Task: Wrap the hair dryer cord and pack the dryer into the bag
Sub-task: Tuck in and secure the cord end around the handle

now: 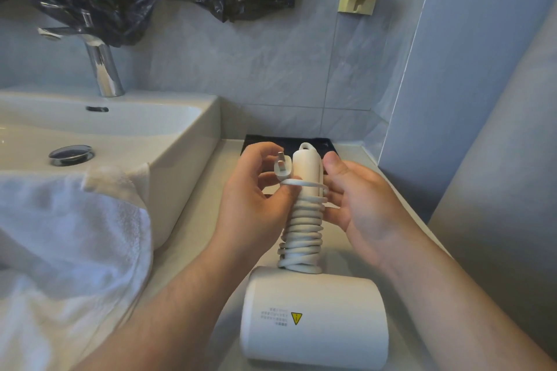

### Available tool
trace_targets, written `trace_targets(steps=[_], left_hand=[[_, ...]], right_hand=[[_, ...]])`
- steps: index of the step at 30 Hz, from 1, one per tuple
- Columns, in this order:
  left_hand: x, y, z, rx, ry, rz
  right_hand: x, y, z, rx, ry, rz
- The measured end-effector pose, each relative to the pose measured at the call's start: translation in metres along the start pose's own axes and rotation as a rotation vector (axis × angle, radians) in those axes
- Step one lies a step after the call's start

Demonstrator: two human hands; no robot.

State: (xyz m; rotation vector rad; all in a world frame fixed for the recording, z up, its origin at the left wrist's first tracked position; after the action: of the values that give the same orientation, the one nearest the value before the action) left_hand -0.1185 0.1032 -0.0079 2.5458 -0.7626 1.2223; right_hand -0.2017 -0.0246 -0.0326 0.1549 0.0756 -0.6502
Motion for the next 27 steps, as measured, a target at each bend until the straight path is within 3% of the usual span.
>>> trace_targets(steps=[4, 9, 13, 22, 27], left_hand=[[-0.002, 0.010, -0.006, -0.018, 0.009, 0.091], [-0.005, 0.020, 0.005, -0.341, -0.184, 0.146], [-0.002, 0.014, 0.004, -0.197, -0.152, 0.071], [-0.002, 0.000, 0.001, -0.144, -0.164, -0.024], [-0.008, 0.006, -0.005, -0.043, -0.142, 0.020]], right_hand=[[0.000, -0.003, -0.005, 0.016, 0.078, -0.014], [0.002, -0.008, -0.005, 0.060, 0.071, -0.072], [0.007, -0.016, -0.009, 0.165, 0.086, -0.109], [0.016, -0.052, 0.000, 0.319, 0.029, -0.265], [0.014, -0.061, 0.006, 0.310, -0.065, -0.360]])
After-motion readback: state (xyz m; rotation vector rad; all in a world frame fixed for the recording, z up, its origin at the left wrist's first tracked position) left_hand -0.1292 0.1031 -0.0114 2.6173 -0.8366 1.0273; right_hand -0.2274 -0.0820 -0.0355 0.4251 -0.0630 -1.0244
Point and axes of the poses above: each hand's wrist, its own x-axis towards the middle knuckle, its own y-axis out of the palm, z = x × y, the point moved 9 cm from there along x, towards the middle knuckle, and after that the axes turned 14 degrees about y, right-handed, at the moved point
